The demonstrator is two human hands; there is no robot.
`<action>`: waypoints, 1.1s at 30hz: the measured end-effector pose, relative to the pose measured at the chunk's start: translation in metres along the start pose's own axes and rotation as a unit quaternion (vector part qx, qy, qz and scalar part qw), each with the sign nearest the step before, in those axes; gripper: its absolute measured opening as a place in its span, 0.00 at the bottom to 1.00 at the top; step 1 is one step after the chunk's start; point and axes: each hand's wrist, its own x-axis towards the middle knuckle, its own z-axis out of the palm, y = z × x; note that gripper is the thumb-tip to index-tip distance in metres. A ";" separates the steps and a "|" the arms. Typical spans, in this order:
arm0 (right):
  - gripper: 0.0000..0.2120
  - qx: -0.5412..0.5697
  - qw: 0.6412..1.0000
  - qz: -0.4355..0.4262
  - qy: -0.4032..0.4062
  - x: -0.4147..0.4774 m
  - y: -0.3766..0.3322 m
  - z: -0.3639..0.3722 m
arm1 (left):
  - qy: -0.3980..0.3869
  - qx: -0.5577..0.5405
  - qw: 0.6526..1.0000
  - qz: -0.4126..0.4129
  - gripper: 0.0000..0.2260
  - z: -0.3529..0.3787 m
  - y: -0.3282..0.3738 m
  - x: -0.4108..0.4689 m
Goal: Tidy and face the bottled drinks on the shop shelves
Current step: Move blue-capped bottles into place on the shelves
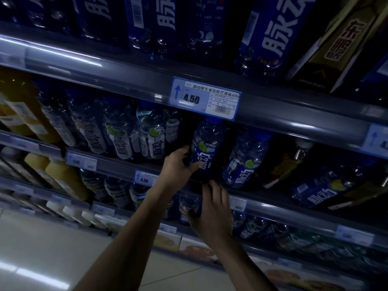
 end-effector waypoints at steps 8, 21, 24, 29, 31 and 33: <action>0.37 -0.003 1.000 -0.014 0.008 0.000 0.001 -0.001 | -0.001 -0.016 1.000 0.003 0.27 0.008 0.000 -0.003; 0.38 0.063 0.998 -0.001 -0.010 -0.006 0.001 -0.013 | 0.069 0.042 0.997 0.017 0.25 0.008 -0.004 -0.038; 0.38 0.088 0.996 0.018 -0.004 -0.007 0.002 -0.022 | 0.060 0.053 0.996 0.037 0.22 0.006 -0.001 -0.049; 0.36 0.112 0.992 0.056 0.016 -0.011 0.016 -0.041 | 0.052 0.081 0.994 0.042 0.21 0.012 0.008 -0.062; 0.35 0.114 0.991 0.066 0.029 -0.015 0.026 -0.050 | 0.046 0.086 0.994 0.045 0.22 0.019 0.012 -0.066; 0.34 0.110 0.990 0.077 0.034 -0.020 0.038 -0.059 | 0.035 0.089 0.994 0.045 0.22 0.028 0.017 -0.071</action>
